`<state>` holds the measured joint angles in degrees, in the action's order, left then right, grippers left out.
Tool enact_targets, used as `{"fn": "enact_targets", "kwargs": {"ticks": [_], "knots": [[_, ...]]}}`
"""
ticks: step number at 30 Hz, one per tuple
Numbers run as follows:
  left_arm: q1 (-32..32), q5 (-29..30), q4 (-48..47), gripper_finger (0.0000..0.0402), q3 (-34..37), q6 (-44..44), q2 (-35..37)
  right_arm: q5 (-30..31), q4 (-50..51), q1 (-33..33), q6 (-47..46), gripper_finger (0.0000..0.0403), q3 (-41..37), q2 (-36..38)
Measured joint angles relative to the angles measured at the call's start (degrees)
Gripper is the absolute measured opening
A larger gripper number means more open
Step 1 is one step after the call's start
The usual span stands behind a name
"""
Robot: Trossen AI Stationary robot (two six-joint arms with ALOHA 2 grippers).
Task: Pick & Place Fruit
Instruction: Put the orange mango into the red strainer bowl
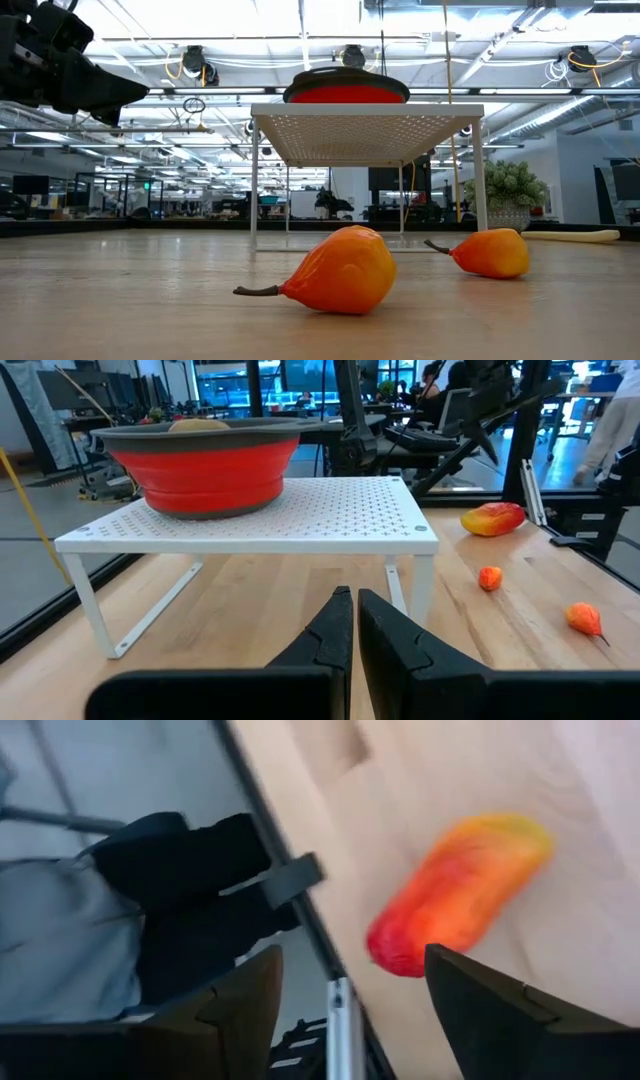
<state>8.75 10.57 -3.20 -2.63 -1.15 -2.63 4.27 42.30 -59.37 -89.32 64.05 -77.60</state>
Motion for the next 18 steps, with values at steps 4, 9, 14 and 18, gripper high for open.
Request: {"fn": "enact_targets", "kwargs": {"ticks": [4,9,14,18], "knots": [[0.00,0.02,0.00,0.0019,-0.02,-0.12,0.02,0.02,-3.56,0.00,4.49,0.0238,0.00,0.00],[0.00,0.02,0.00,0.0019,-0.01,-0.06,0.01,0.35,-4.15,0.00,9.02,0.0238,0.00,0.00],[0.00,0.02,0.00,0.0019,0.00,-0.08,0.02,0.53,-3.26,0.00,8.88,0.0253,-0.46,0.00],[0.00,0.02,0.00,0.0019,0.00,-0.08,0.02,-1.30,-4.65,0.01,8.54,0.0268,-2.15,0.00]]}}
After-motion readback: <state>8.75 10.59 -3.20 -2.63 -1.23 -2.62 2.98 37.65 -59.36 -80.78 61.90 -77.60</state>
